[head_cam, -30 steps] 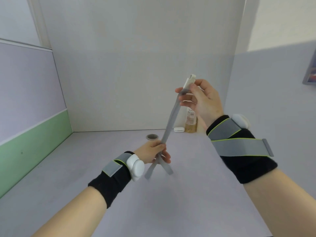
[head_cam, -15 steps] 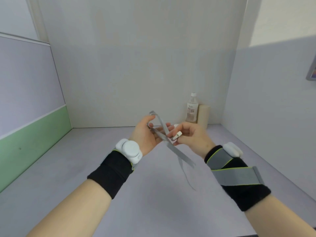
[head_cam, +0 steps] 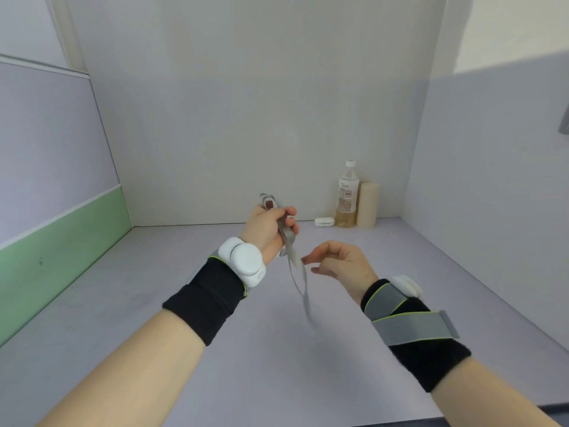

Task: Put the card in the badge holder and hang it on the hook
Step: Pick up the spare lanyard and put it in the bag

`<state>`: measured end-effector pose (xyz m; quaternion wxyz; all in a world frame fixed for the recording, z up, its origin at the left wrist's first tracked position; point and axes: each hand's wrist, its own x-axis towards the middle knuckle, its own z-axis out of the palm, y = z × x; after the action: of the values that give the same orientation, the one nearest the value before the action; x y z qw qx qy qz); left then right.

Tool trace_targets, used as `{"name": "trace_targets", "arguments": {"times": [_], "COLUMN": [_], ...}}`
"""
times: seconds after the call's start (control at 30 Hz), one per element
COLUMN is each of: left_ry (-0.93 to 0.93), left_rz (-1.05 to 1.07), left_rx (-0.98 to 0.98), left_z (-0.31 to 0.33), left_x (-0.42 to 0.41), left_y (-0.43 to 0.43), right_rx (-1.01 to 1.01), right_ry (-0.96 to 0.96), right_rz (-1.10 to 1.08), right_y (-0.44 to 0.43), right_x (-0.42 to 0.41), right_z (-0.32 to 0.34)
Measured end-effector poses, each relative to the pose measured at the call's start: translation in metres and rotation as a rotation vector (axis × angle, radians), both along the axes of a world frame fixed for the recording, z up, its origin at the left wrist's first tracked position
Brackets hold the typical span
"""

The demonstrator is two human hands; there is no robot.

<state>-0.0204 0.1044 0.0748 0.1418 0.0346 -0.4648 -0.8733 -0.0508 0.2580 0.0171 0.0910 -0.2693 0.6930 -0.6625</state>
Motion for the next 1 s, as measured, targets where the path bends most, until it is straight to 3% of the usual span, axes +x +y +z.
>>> {"name": "trace_targets", "arguments": {"times": [0.13, 0.27, 0.37, 0.47, 0.57, 0.73, 0.87, 1.0], "left_ry": [0.030, 0.039, 0.042, 0.075, 0.041, 0.079, 0.051, 0.087], "left_rz": [-0.091, -0.165, -0.178, -0.195, -0.141, 0.139, 0.068, 0.033], "left_rx": [-0.055, -0.063, -0.077, -0.138, -0.411, -1.335, -1.493, -1.544], "left_z": [0.004, 0.006, 0.009, 0.012, 0.011, -0.001, -0.014, -0.029], "left_x": [0.002, 0.006, 0.009, 0.011, 0.011, 0.005, 0.009, 0.015], "left_y": [0.002, 0.007, 0.011, 0.009, 0.003, -0.002, 0.005, 0.016], "right_rx": [0.088, 0.118, 0.206, 0.158, 0.124, -0.025, -0.223, -0.370], "right_ry": [0.133, 0.087, 0.013, -0.093, -0.160, -0.488, -0.791, -0.820], "right_rz": [-0.051, 0.147, 0.208, 0.229, 0.136, 0.055, 0.069, 0.080], "right_y": [0.000, -0.005, -0.006, -0.007, -0.007, -0.007, -0.008, -0.009], "right_x": [-0.003, -0.002, 0.003, 0.006, 0.004, -0.001, -0.006, -0.009], "right_z": [0.005, 0.007, 0.004, -0.004, -0.010, -0.014, -0.012, -0.011]}}
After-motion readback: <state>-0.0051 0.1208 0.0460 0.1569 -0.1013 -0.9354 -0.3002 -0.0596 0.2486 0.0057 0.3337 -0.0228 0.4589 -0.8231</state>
